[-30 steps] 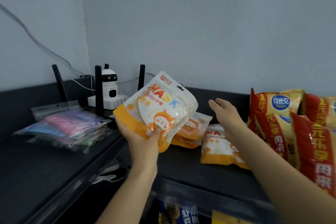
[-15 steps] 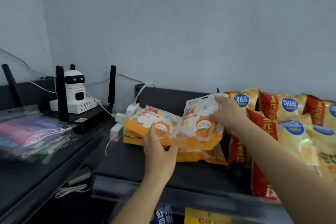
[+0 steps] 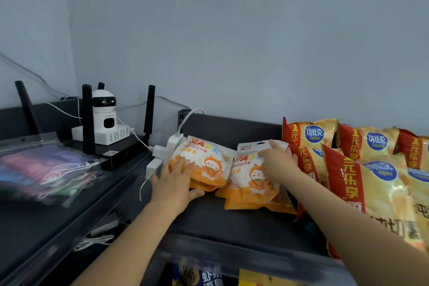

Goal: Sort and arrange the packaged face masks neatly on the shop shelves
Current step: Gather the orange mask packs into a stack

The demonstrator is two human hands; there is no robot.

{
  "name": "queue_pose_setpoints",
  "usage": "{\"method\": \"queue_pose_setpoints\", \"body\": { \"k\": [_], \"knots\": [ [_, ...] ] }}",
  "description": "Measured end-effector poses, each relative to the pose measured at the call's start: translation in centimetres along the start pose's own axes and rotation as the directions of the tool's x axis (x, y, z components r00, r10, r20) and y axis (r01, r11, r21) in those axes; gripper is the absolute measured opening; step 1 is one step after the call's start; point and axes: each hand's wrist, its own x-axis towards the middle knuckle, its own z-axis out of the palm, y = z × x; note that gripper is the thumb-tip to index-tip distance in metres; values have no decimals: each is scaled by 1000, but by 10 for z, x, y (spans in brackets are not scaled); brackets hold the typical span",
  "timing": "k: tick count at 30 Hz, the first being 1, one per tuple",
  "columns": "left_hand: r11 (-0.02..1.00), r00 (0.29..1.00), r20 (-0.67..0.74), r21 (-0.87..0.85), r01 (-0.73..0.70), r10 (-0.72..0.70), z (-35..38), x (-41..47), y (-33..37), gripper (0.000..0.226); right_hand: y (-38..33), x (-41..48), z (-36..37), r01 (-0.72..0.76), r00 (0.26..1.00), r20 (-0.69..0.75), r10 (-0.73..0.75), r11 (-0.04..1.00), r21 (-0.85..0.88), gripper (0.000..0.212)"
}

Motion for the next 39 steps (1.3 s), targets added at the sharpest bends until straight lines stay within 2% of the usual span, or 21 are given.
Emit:
{"method": "queue_pose_setpoints", "body": {
  "k": [3,6,10,12,13,15,16,21,23,26,29,31,34,39],
  "knots": [
    [1000,999,-29,-4,16,-16,2,-1,1,76,-1,-2,6,23,1000,-8,-25,979,-204,49],
    [1000,999,-48,-13,18,-19,5,-3,-1,75,-4,-5,11,45,999,2,-49,908,-416,46],
    [1000,997,-77,-6,10,-11,6,-3,-5,76,-6,-9,12,96,993,-9,-116,862,-498,39],
    [1000,997,-81,-18,1,-2,6,-3,-8,77,-9,-5,15,179,984,53,-172,897,-405,41],
    [999,997,-76,-39,-7,4,6,-3,-10,77,-10,-2,19,215,975,123,-185,927,-306,47],
    [995,998,-58,-95,-30,25,7,-2,-15,78,-11,2,27,207,943,284,-175,975,-84,69],
    [992,998,-51,-119,-44,38,8,-2,-17,79,-11,4,31,195,931,318,-178,981,-22,78],
    [987,996,-60,-146,-75,67,8,-4,-24,79,-4,15,35,201,923,334,-193,980,11,91],
    [989,995,-80,-130,-76,66,7,-4,-24,80,-5,16,29,194,935,297,-196,980,34,89],
    [990,991,-116,-116,-81,67,-1,-7,-26,79,-19,13,13,215,967,89,-237,955,202,81],
    [992,986,-162,-107,-65,47,-14,-16,-33,79,-51,3,-7,311,950,-71,-303,913,264,77],
    [996,978,-206,-83,-36,18,-24,-25,-44,77,-77,-8,-13,411,912,-112,-395,873,263,75],
    [999,961,-273,1,48,-46,-41,-47,-69,72,-119,-24,-11,581,812,-144,-565,764,279,73],
    [963,919,-330,79,257,-218,-69,-110,-121,66,-184,-52,0,738,643,-126,-756,567,366,70]
  ]
}}
